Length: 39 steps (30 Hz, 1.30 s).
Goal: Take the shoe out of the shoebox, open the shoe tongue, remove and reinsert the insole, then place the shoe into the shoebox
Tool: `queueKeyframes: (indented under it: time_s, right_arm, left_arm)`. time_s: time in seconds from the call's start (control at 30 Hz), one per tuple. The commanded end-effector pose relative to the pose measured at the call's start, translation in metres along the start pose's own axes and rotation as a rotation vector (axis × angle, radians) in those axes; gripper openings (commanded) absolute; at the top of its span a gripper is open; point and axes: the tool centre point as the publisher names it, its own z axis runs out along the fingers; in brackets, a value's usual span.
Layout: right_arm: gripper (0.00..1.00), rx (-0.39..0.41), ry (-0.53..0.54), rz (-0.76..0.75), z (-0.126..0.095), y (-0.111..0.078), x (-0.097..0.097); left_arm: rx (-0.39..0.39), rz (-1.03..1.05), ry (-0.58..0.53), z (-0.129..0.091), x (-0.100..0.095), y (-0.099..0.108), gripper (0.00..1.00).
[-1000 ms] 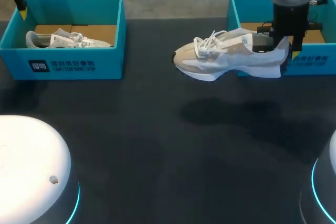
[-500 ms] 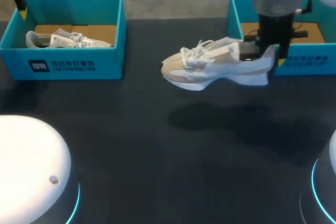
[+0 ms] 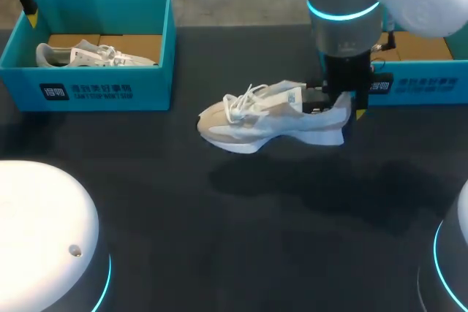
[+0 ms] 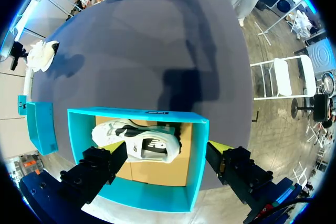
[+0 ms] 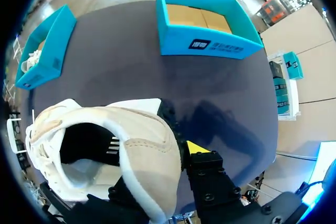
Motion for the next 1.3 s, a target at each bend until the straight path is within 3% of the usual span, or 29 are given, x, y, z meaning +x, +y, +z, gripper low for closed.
queueKeyframes:
  time_s: [0.03,0.8,1.3]
  right_arm:
    - [0.00,0.018,0.000,0.001,0.014,-0.004,0.010]
    - [0.00,0.048,-0.004,-0.031,0.060,-0.040,0.054]
    - [0.00,0.070,0.003,-0.038,0.082,-0.066,0.072]
  left_arm:
    - [-0.001,0.000,0.003,-0.001,0.000,-0.001,1.00]
    - [-0.001,0.000,0.003,-0.001,0.000,-0.001,1.00]
    - [-0.001,0.000,0.003,-0.001,0.000,-0.001,1.00]
